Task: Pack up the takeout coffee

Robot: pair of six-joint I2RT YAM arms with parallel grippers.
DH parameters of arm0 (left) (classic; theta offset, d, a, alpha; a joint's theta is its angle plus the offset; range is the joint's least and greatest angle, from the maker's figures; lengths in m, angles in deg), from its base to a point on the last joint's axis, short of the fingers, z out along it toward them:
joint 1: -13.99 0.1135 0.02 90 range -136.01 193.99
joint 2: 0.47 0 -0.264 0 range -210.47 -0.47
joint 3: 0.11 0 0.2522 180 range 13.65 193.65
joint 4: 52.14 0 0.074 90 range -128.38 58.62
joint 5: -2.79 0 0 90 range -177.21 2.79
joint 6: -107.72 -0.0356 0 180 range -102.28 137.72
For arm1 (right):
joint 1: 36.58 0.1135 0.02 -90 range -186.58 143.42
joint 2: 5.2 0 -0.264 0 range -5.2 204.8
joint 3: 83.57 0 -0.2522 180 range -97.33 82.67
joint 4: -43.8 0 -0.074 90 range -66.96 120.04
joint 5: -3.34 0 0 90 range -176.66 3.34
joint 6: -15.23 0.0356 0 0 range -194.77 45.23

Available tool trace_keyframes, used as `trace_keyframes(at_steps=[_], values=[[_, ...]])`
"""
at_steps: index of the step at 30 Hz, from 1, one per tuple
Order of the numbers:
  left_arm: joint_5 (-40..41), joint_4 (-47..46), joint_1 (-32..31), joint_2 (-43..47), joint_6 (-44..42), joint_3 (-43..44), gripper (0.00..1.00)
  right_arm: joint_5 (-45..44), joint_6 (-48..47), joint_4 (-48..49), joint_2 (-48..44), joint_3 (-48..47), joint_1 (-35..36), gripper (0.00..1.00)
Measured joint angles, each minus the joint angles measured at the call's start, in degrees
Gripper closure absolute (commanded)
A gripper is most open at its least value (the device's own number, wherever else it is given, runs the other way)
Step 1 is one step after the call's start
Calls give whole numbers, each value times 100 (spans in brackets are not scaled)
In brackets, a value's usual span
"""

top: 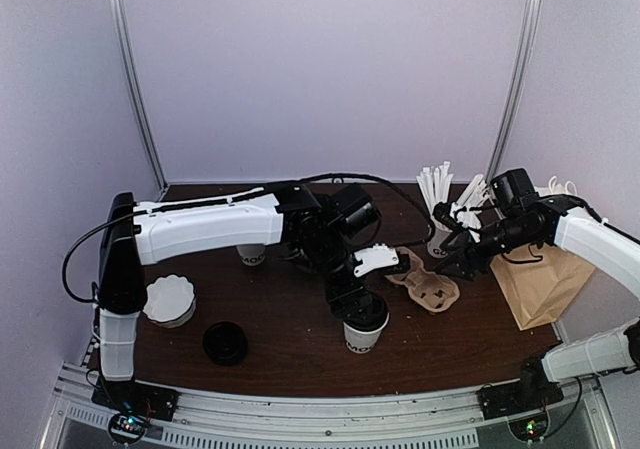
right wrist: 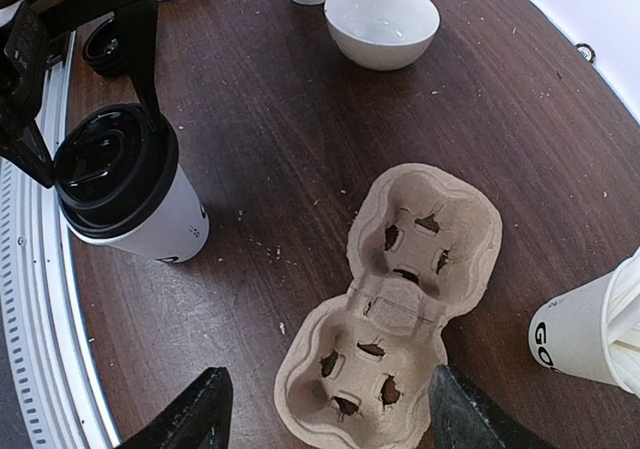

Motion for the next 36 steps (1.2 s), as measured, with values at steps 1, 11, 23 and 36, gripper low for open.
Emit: trace_keyframes(at_steps=[1, 11, 23, 36], values=[[-9, -9, 0, -9, 0, 4, 22, 0, -2, -4, 0, 0, 0, 29], [-186, 4, -85, -22, -11, -4, 19, 2, -11, -35, 0, 0, 0, 29], [-114, -186, -101, -9, -44, -195, 18, -22, 68, -33, 0, 0, 2, 29], [-90, -1102, -98, 448, 179, -1064, 18, 70, 1751, -131, -63, -726, -2, 30]])
